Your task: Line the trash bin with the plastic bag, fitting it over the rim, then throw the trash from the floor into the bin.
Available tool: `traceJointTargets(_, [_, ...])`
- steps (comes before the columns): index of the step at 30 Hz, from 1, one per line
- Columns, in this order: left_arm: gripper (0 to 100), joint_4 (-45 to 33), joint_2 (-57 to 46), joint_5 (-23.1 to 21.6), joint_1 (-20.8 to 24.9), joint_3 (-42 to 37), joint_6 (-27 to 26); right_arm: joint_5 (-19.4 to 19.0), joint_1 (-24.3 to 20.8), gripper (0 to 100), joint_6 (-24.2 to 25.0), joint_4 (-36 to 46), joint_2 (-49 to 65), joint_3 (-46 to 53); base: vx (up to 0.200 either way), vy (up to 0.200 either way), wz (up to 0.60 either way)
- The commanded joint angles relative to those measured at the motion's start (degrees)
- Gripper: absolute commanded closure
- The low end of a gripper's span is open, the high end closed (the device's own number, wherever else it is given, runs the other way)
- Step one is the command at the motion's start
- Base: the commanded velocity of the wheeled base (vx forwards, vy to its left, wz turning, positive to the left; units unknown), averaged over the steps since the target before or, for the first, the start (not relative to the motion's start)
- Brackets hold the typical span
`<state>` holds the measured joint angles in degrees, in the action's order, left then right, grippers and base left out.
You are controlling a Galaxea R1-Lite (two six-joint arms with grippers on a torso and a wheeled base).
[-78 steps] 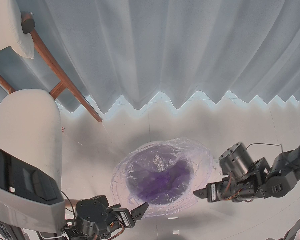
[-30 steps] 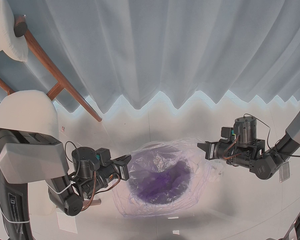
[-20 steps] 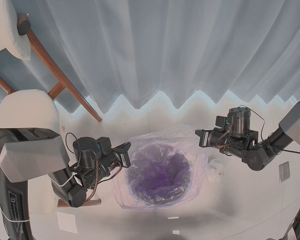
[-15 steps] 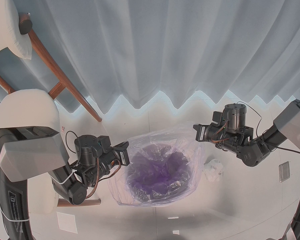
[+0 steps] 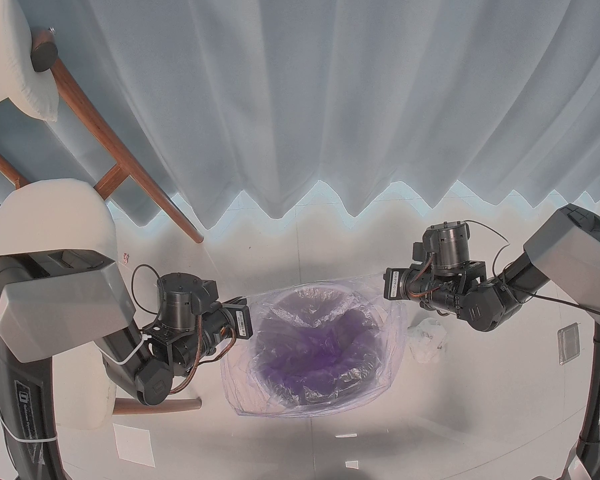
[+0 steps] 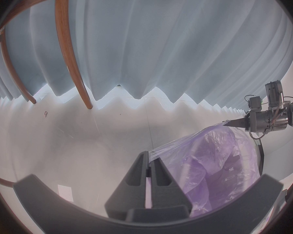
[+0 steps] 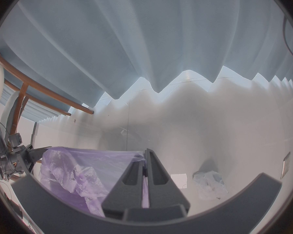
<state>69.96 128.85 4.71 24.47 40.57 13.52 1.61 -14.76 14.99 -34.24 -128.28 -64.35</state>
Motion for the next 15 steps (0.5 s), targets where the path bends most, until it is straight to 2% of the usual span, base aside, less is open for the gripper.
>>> traceJointTargets(1, [100,0.70,-1.24,-0.05,0.49,0.30,0.10,0.24,0.00,100,0.30,-0.30,0.05,-0.16,0.000,0.000,0.00])
traceJointTargets(5, [100,3.08,-2.64,0.04,0.67,0.47,0.02,0.24,0.00,100,2.58,-0.82,2.33,0.02,0.000,0.000,0.00])
traceJointTargets(6, [100,3.78,-3.00,0.13,0.67,0.47,0.02,0.24,0.00,0,3.90,-1.35,3.48,0.19,0.000,0.000,0.00])
traceJointTargets(10, [100,4.83,-5.90,0.39,0.85,-0.93,0.10,0.41,0.17,0,8.47,-0.74,8.49,2.74,0.000,0.000,0.00])
traceJointTargets(15, [100,5.01,-8.53,0.22,1.81,-8.49,0.19,-0.20,0.61,0,9.35,0.05,16.84,15.57,0.000,0.000,0.00])
